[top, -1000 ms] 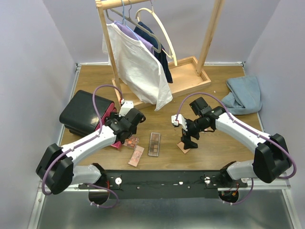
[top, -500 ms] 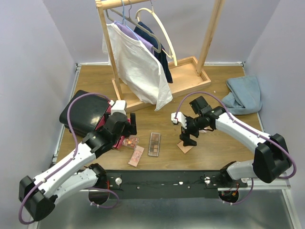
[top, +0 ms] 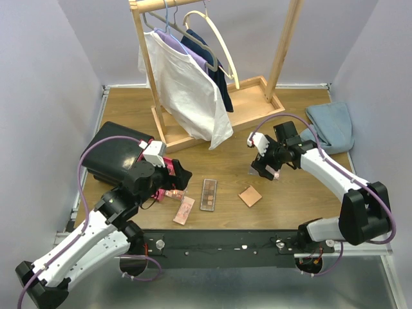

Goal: Organize the makeup
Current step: Pick up the makeup from the center of the board.

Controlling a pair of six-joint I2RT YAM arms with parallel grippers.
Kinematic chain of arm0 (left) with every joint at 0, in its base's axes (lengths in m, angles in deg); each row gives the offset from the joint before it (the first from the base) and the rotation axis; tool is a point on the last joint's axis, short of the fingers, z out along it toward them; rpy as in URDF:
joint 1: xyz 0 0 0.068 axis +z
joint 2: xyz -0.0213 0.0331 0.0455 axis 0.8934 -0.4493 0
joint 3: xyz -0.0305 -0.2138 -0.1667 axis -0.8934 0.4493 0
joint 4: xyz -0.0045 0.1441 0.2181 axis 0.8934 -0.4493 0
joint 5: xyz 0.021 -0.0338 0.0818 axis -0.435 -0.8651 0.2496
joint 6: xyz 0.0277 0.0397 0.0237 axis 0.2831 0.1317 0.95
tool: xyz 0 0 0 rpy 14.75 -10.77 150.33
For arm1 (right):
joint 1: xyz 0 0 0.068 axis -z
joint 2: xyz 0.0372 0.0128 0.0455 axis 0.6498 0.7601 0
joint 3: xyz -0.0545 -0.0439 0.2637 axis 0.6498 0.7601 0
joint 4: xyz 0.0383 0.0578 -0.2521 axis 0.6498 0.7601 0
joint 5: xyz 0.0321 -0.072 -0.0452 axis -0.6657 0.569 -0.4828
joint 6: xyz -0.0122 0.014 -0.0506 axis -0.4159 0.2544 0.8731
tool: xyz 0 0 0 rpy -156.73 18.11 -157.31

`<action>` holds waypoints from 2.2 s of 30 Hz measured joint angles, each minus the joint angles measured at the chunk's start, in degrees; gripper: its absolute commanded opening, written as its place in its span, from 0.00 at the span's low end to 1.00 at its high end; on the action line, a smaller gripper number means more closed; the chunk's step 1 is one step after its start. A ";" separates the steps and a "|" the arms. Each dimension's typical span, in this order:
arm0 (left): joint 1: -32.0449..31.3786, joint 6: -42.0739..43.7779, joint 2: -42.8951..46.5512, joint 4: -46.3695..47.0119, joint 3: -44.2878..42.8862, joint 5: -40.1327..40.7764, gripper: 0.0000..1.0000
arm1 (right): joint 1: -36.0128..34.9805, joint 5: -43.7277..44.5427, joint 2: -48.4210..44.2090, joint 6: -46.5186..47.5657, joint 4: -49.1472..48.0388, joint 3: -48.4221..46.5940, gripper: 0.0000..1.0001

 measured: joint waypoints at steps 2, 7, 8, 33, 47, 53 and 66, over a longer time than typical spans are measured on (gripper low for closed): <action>0.00 0.31 0.59 -0.09 -1.22 -0.35 0.99 | 0.26 0.09 0.55 1.81 0.07 0.11 1.00; 0.00 1.29 1.16 -0.48 -2.45 -0.92 0.99 | 1.68 -0.09 4.20 8.22 0.11 0.35 1.00; 0.00 1.33 1.27 -0.59 -2.45 -1.03 0.99 | 1.99 -0.07 4.70 9.11 0.11 0.44 1.00; 0.00 1.36 5.38 -1.75 -2.45 -2.71 0.99 | 4.87 -4.17 14.27 16.04 2.03 -0.79 0.34; 0.00 1.33 2.99 0.92 -1.70 -7.08 0.99 | 4.87 -8.17 2.75 16.85 2.82 1.05 0.20; 0.00 1.14 -2.60 3.19 -1.27 -11.72 0.99 | 3.41 -13.90 -2.58 18.21 6.73 1.05 0.20; -8.09 -5.99 -12.66 13.07 3.58 -16.81 0.95 | -14.86 -20.09 -4.81 14.49 7.78 1.05 0.20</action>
